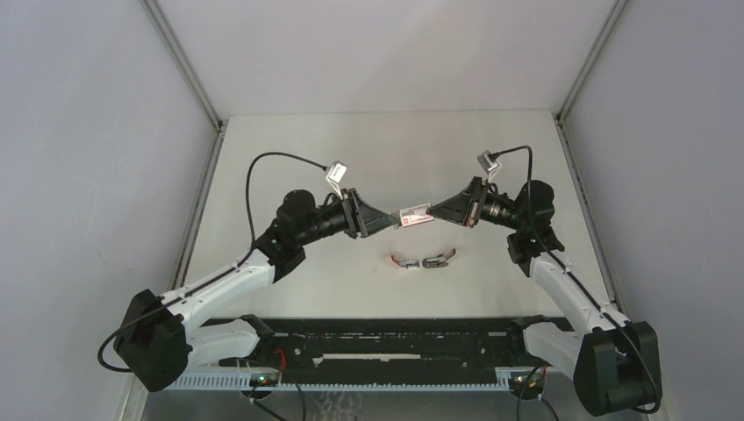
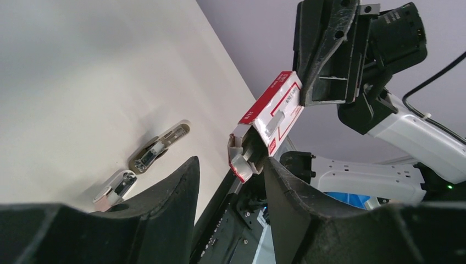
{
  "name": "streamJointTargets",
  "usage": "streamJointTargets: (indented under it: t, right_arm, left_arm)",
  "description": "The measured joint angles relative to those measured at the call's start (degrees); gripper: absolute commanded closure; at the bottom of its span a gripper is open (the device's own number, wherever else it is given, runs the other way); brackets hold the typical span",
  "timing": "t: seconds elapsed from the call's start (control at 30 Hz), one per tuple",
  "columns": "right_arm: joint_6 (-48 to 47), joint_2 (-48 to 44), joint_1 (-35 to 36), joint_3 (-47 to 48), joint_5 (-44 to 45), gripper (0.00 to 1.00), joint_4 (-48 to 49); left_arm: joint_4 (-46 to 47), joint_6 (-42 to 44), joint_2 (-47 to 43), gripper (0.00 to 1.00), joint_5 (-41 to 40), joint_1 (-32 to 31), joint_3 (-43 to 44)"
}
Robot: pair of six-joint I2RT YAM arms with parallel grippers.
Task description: Load the staples into the stapler
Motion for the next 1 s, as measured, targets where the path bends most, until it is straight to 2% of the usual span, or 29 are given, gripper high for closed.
streamJointTargets:
  t: [0.3,0.77,1.0]
  right_arm:
    - [2.2,0.0,0.0,-0.5,-0.4,1.0,2.8]
    - [3.4,0.0,0.0,-0.5,-0.4,1.0,4.1]
    - [3.6,0.0,-0.1,-0.5,-0.4,1.0,4.1]
  left_arm:
    - [3.5,-0.9,0.0,0.61,2.9,0.0,0.0]
    - [5.3,-1.8,0.9,0.6,4.6,0.0,-0.2]
    - [6.1,-2.3,0.9,0.75,5.0,0.0,-1.0]
